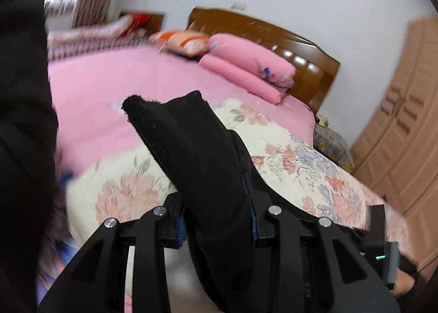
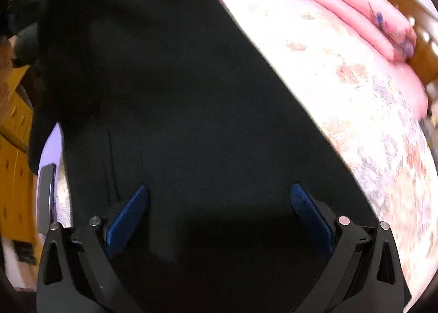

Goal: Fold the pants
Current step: 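Grasp the pants edge with the left gripper and lift it toward the right gripper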

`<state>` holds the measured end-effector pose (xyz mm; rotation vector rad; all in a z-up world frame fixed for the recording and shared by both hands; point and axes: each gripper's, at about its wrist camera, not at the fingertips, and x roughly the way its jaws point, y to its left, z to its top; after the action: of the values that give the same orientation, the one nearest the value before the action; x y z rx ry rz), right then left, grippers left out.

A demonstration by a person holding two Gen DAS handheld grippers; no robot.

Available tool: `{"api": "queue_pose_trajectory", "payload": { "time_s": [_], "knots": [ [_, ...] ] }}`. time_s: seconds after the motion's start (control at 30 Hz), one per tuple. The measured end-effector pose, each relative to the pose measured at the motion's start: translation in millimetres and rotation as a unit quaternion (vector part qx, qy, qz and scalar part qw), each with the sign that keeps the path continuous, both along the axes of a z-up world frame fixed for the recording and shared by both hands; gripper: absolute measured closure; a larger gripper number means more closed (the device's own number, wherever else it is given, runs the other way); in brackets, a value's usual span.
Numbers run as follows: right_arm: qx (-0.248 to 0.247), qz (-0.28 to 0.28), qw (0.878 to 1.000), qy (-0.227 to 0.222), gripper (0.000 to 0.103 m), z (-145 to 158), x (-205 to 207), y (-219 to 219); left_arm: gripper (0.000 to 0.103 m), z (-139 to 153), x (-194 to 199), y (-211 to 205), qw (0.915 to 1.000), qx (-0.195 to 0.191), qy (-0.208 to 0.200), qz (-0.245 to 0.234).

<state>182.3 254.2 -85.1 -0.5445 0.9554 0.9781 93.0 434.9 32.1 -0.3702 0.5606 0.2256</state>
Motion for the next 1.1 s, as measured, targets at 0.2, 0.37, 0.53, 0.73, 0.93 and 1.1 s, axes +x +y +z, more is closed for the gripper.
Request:
{"api": "queue_pose_trajectory", "payload": {
  "time_s": [0.2, 0.37, 0.53, 0.73, 0.93, 1.1],
  "knots": [
    [0.062, -0.050, 0.996, 0.035, 0.004, 29, 9, -52, 0.070, 37, -6, -88, 0.9927, 0.108, -0.021, -0.049],
    [0.191, -0.207, 0.958, 0.062, 0.004, 65, 29, -194, 0.070, 32, -14, -202, 0.9640, 0.240, -0.021, -0.113],
    [0.277, -0.351, 0.889, 0.097, 0.004, 67, 23, -344, 0.067, -48, -24, -337, 0.8834, 0.417, 0.029, -0.211],
    [0.282, -0.392, 0.867, 0.125, 0.004, 54, 9, -404, 0.058, -114, -44, -398, 0.8198, 0.499, 0.043, -0.278],
    [0.294, -0.342, 0.869, 0.206, 0.004, 29, -12, -385, 0.015, -78, -85, -369, 0.8285, 0.424, -0.008, -0.366],
    [0.273, -0.274, 0.881, 0.274, 0.004, 21, -36, -334, 0.015, -50, -83, -291, 0.9055, 0.324, 0.001, -0.274]
  ]
}}
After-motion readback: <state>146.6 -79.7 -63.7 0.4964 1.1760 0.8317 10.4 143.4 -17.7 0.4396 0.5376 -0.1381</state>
